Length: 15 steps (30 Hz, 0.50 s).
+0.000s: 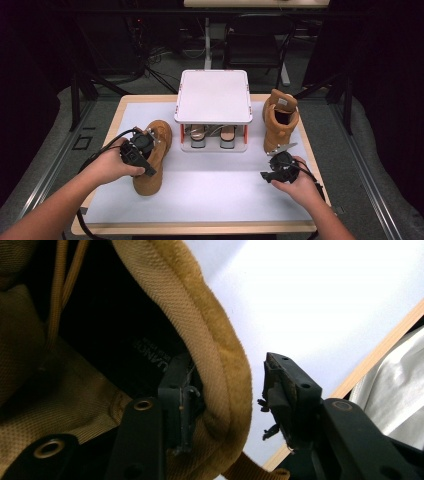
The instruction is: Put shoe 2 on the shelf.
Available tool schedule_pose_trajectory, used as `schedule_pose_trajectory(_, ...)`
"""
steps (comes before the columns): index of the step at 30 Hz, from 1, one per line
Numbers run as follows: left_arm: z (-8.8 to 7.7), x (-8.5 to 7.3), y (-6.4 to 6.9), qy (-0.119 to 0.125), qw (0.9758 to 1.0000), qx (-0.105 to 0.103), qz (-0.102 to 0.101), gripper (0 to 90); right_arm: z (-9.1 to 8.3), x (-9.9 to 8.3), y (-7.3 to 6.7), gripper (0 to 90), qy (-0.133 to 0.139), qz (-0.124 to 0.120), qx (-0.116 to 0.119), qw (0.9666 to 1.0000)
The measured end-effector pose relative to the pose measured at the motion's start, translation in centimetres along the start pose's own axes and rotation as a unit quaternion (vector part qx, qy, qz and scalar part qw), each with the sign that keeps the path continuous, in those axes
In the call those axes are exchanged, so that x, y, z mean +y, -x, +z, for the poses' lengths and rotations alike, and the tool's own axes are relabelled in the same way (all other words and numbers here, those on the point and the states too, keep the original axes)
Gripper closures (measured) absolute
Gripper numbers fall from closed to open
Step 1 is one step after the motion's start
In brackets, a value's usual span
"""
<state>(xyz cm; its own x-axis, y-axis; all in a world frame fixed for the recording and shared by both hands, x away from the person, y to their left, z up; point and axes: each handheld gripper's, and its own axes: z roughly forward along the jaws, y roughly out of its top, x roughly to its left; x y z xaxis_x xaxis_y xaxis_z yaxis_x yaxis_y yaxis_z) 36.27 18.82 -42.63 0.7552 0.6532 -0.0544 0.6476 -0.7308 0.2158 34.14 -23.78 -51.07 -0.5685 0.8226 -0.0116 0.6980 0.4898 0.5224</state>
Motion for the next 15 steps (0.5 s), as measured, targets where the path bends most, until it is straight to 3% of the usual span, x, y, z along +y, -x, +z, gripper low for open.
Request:
schedule_pose_trajectory(4, -0.2, -0.2, -0.3, 0.007, 0.9999, -0.004, -0.010, 52.4, -1.1, 1.2, 1.0, 50.5, -0.031, -0.007, -0.004, 0.9995)
schedule_pose_trajectory(9, -0.3, -0.3, -0.4, 0.008, 0.9999, -0.003, -0.007, 52.1, -1.7, 2.5, 1.9, 50.3, -0.059, -0.006, -0.006, 0.9982)
schedule_pose_trajectory(15, -0.1, -0.3, -0.4, 0.005, 1.0000, 0.000, 0.002, 52.4, -2.3, 4.3, 2.6, 50.4, -0.114, -0.040, -0.031, 0.9922)
